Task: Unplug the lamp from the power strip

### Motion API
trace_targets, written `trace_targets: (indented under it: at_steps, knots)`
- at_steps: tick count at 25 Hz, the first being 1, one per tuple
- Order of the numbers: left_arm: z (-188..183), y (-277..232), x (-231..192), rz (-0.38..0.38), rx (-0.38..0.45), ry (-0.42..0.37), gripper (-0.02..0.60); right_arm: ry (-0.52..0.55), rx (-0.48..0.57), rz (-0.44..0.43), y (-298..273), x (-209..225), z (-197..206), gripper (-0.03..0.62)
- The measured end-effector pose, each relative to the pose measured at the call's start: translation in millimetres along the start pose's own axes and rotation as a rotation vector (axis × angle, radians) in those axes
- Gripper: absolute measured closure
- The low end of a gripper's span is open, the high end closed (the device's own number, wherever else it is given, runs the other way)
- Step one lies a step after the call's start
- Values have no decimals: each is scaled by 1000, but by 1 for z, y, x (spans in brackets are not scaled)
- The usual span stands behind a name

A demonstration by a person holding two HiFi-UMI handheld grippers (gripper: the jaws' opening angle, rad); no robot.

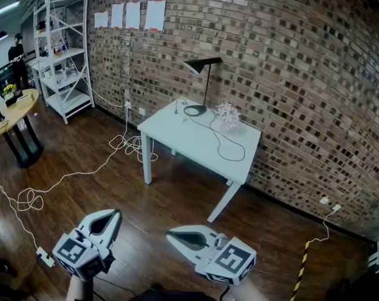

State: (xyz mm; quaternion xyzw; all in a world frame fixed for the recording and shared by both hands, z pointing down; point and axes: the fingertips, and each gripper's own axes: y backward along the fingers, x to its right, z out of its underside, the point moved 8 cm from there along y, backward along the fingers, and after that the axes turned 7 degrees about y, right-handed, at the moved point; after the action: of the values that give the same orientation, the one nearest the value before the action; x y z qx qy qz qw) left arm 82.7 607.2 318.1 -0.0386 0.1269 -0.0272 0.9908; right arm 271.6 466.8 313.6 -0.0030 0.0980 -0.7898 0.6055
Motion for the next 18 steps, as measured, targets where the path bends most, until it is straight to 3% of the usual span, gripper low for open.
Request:
trace_targets:
  at_steps: [11,18]
  knots:
    - [7,50,-39,-98,10,27,575,7,-35,-96,-69,-22,-10,605]
    - [18,71,-45,-143,10,48,575,-16,-21,-98,-83,-27,-5,605]
